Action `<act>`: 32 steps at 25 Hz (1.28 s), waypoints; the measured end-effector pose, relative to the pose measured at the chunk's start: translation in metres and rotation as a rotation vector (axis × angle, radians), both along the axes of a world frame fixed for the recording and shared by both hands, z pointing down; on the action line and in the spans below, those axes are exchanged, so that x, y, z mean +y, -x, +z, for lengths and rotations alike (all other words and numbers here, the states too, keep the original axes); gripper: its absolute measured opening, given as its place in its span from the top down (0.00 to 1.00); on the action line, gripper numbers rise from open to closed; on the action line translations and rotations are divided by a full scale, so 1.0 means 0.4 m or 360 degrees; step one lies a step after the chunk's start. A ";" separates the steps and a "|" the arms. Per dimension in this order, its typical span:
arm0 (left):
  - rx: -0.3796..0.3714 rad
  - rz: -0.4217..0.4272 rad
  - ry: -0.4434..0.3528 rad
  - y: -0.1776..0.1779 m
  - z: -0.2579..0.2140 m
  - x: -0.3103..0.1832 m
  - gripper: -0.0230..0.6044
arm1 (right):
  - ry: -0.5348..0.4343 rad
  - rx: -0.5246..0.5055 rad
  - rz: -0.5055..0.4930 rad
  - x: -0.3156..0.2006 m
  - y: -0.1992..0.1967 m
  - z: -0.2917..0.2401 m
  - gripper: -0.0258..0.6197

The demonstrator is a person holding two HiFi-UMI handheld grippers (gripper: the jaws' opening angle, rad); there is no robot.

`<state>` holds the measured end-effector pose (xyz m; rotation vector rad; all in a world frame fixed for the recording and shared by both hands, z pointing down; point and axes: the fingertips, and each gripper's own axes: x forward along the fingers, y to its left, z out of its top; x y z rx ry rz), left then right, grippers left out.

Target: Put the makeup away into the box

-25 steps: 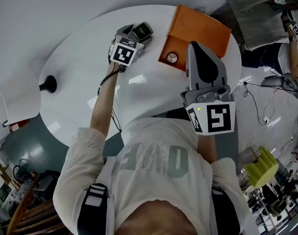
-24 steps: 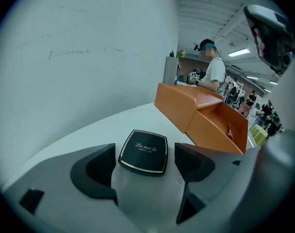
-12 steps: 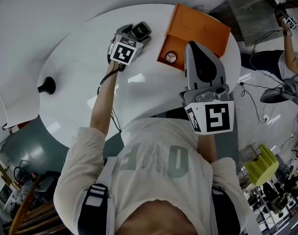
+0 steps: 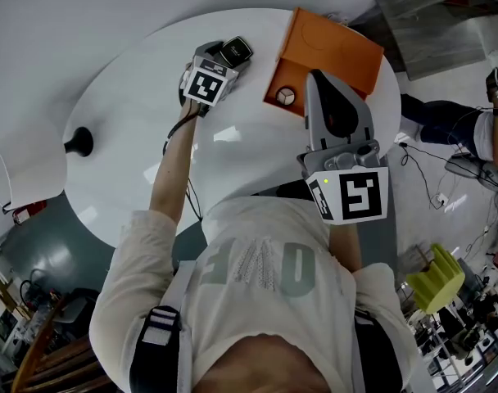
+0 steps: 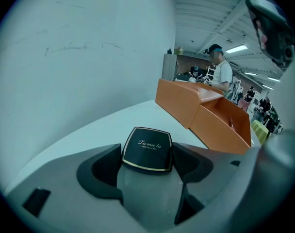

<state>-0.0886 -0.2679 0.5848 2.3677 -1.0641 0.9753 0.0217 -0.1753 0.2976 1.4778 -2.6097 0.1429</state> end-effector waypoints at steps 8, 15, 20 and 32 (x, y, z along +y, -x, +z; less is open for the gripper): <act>0.0131 -0.0136 -0.0328 0.008 -0.210 -0.038 0.42 | -0.0056 0.0008 -0.0006 0.016 0.006 -0.036 0.96; 0.0291 -0.0285 -0.0814 0.010 -0.560 0.028 0.42 | -0.0131 -0.0013 -0.0035 0.045 0.027 -0.076 0.96; 0.0375 -0.0400 -0.1066 0.015 -0.736 0.141 0.42 | -0.0190 -0.0031 -0.0060 0.080 0.035 -0.107 0.96; 0.0469 -0.0471 -0.1282 0.014 -0.864 0.259 0.42 | -0.0255 -0.0080 -0.0112 0.111 0.077 -0.149 0.96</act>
